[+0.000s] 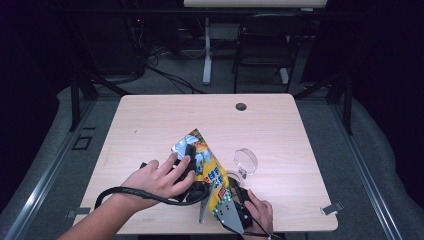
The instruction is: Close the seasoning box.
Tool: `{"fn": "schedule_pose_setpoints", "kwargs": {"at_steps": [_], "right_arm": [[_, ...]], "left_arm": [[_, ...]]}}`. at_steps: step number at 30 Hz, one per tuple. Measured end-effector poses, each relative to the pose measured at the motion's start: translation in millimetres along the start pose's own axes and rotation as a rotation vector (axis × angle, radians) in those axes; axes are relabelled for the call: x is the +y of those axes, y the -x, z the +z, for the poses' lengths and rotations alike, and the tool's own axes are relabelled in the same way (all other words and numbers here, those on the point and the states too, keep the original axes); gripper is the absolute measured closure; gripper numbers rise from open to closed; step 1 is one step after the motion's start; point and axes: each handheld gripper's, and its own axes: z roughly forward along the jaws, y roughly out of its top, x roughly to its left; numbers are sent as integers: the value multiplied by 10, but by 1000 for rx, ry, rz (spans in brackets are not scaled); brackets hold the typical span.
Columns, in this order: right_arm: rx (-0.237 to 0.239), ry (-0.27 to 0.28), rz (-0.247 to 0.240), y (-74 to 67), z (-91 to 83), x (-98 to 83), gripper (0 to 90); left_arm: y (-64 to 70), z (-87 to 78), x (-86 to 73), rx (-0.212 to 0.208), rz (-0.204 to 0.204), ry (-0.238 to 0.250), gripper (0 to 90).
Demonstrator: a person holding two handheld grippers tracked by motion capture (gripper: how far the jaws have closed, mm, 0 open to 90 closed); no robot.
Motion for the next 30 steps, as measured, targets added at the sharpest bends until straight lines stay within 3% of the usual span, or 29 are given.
{"fn": "schedule_pose_setpoints", "kwargs": {"at_steps": [7, 9, 14, 30], "right_arm": [[0, 4, -1, -2, 2, -1, 710], [-1, 4, -2, -3, 1, 0, 710], [0, 4, -3, -2, 1, 0, 709], [1, -3, 0, -1, -2, 1, 709]], "left_arm": [[5, -9, -6, 0, 8, 1, 733], [16, -8, -10, -5, -12, 14, 744], [5, -20, -8, -6, 8, 6, 773], [-2, -29, -3, -11, 7, 7, 797]]}}
